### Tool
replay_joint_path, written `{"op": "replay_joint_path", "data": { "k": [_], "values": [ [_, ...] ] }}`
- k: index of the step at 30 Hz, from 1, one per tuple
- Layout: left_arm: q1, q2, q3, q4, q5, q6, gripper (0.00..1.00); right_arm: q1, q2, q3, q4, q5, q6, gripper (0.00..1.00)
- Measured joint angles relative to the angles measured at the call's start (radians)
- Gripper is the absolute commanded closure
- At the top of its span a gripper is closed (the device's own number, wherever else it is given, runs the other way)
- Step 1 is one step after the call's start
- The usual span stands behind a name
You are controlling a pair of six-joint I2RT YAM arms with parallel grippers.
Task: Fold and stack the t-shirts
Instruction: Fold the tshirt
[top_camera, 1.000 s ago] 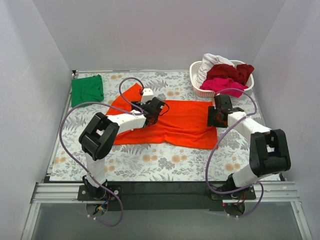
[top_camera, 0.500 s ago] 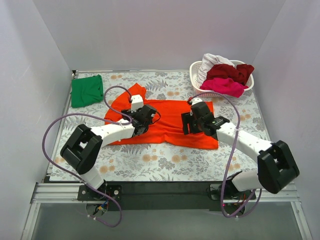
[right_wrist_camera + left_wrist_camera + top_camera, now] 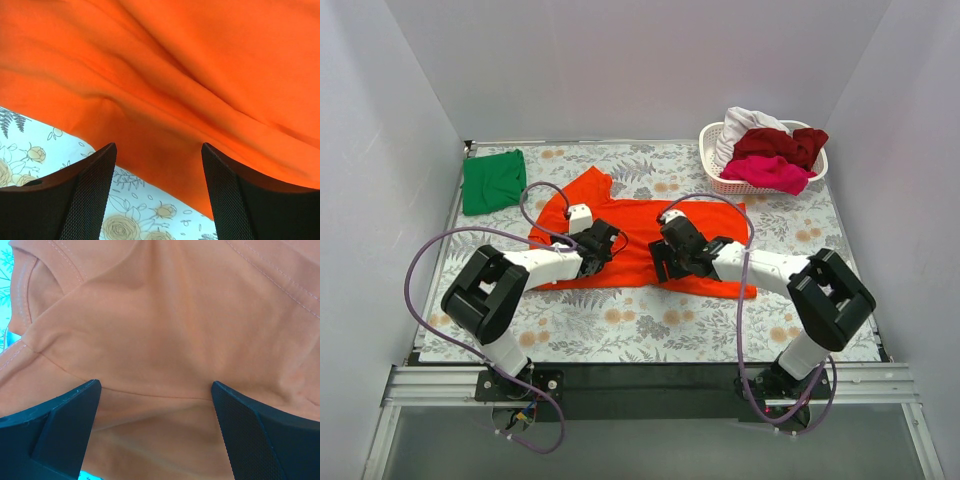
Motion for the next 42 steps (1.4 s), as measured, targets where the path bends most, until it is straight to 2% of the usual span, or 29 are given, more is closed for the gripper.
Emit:
{"op": "replay_joint_path", "data": {
  "k": [8, 22, 29, 36, 42],
  "values": [
    [0.008, 0.0, -0.01, 0.017, 0.017, -0.002, 0.14, 0.078, 0.085, 0.003, 0.036, 0.062, 0.037, 0.37],
    [0.072, -0.051, -0.073, 0.045, 0.074, -0.021, 0.14, 0.172, 0.016, -0.113, 0.102, 0.175, 0.106, 0.37],
    [0.077, -0.066, -0.079, 0.032, 0.098, -0.035, 0.14, 0.214, -0.023, -0.139, 0.069, 0.158, 0.134, 0.37],
    [0.076, -0.125, -0.092, -0.058, 0.121, -0.072, 0.14, 0.232, -0.079, -0.17, 0.009, 0.135, 0.159, 0.37],
    [0.056, -0.273, -0.076, -0.16, 0.105, -0.081, 0.14, 0.233, -0.135, -0.177, -0.106, 0.118, 0.174, 0.35]
  ]
}}
